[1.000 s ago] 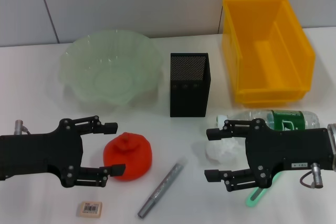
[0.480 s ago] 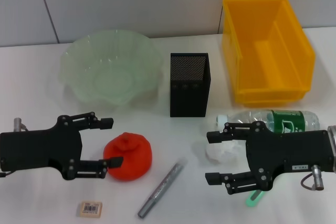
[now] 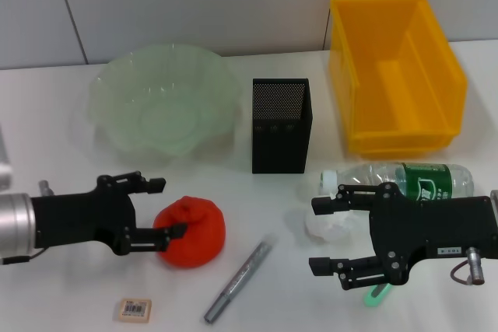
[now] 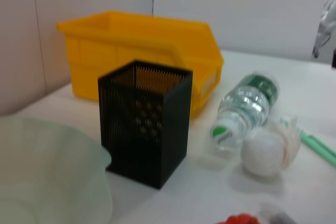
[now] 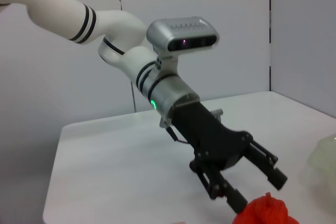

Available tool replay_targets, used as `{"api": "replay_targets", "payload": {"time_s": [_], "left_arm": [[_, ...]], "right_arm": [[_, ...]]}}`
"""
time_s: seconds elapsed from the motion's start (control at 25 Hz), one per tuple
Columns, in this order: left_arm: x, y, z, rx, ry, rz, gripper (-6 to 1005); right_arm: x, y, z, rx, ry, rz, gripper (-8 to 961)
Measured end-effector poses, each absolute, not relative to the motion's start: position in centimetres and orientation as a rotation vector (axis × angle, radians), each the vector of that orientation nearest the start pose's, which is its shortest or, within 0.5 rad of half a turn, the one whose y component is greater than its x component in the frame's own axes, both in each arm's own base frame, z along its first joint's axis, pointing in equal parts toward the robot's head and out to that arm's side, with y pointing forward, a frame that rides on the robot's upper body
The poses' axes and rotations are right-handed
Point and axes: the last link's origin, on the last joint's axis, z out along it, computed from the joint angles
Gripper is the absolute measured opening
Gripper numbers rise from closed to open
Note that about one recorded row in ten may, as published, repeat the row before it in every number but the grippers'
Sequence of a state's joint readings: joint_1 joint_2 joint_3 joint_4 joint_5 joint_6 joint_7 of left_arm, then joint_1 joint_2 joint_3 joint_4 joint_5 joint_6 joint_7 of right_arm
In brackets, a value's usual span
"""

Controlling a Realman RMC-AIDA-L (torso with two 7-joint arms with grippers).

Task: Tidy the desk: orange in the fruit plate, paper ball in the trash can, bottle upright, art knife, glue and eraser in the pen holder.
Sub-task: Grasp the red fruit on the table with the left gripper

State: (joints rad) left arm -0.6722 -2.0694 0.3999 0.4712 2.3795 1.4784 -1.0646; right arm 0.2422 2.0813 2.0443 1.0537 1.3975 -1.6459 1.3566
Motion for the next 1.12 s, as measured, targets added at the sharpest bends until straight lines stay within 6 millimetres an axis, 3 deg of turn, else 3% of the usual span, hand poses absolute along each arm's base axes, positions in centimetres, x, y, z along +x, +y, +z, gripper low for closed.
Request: {"api": "replay_targets", "payload": {"time_s": [0.28,0.8,1.12], "left_arm": [[-27.7,34.1,-3.9,-2.808,-0.386,-0.43,752],[-27.4,34.5,-4.1,-2.797,-0.391,-0.43,722],[-27.4,34.4,-4.0,-2.801,-0.388,-0.439,369]], "right_arm": [[24.4,27.4,1.1,-2.864,0.26,0.683,794],[24.5,27.5,1.0,-2.858,0.273,0.682,793],[24.5,27.5,1.1,-2.857,0.271,0.68,793]]}}
